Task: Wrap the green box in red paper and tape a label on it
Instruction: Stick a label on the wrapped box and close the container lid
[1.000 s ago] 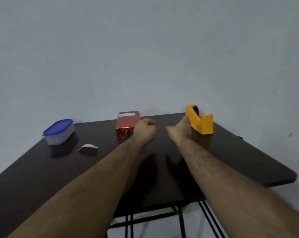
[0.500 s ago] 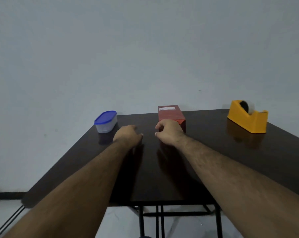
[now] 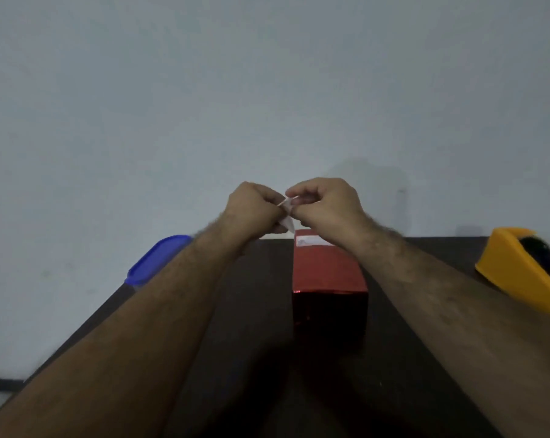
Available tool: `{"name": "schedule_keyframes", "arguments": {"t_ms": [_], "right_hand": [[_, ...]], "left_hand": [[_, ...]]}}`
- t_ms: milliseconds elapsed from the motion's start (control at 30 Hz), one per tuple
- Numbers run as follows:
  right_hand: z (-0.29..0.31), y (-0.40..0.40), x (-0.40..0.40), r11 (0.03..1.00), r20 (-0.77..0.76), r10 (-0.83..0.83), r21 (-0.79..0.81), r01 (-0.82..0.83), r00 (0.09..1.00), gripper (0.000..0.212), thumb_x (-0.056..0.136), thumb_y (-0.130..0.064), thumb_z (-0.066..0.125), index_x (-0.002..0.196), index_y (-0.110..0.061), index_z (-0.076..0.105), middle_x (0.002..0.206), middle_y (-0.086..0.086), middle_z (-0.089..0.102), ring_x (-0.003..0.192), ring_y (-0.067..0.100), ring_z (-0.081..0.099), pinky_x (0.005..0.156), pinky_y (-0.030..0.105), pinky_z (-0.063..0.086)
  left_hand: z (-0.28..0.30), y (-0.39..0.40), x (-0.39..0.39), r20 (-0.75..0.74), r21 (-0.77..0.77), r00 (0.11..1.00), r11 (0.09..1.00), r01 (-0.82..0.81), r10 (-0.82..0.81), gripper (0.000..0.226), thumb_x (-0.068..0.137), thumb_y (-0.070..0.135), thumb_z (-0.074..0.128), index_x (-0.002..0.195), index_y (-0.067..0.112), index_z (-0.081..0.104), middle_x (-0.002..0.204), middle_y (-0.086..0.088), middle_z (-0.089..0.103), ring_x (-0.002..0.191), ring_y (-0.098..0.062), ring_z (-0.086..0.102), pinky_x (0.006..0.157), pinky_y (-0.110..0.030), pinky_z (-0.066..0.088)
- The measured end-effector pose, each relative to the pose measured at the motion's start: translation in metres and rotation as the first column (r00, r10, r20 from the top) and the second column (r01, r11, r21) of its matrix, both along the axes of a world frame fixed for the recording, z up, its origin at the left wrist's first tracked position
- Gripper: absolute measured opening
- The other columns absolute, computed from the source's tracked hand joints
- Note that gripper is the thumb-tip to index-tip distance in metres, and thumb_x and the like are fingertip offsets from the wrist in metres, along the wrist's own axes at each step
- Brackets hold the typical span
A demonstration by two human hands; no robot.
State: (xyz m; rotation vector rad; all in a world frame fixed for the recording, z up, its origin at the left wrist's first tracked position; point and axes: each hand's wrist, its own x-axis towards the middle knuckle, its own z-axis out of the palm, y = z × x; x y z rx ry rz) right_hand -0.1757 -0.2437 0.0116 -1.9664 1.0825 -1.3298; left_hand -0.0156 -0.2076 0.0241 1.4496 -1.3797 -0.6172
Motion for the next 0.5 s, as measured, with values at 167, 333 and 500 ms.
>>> {"name": "schedule_keyframes", "arguments": {"t_ms": [167,333,500], "right_hand": [[0.019,-0.024,-0.013,0.990,-0.040,-0.124,-0.080,0.120,0.992,0.026,0.088,-0.014,0.082,0.111,-0.025,0.082,0.109,-0.012,0.074,0.090,0.001,0.069,0.082,0.015,0.056],[0.083,-0.037,-0.038,0.991,0.029,-0.129,0.036,0.128,0.991,0.018,0.090,-0.012,0.079,0.102,-0.024,0.085,0.093,-0.014,0.079,0.088,-0.003,0.073,0.082,0.013,0.057],[0.160,-0.027,-0.057,0.986,0.025,0.003,0.167,-0.007,1.000,0.027,0.096,-0.009,0.069,0.114,-0.024,0.083,0.108,-0.012,0.080,0.102,-0.006,0.072,0.096,0.016,0.056]], "left_hand": [[0.029,-0.022,-0.025,-0.187,0.060,0.973,0.988,0.146,-0.132,0.019,0.091,-0.016,0.064,0.094,-0.005,0.080,0.093,-0.025,0.078,0.088,-0.028,0.079,0.078,-0.029,0.065],[0.092,-0.044,-0.049,-0.486,0.077,0.855,0.965,0.250,-0.183,0.023,0.092,-0.008,0.059,0.102,-0.008,0.079,0.104,-0.023,0.079,0.106,-0.030,0.077,0.096,-0.035,0.062],[0.152,-0.048,-0.064,-0.572,0.029,0.808,0.980,0.196,-0.145,0.016,0.094,-0.007,0.065,0.102,-0.007,0.079,0.100,-0.021,0.080,0.102,-0.030,0.078,0.097,-0.039,0.060]]}}
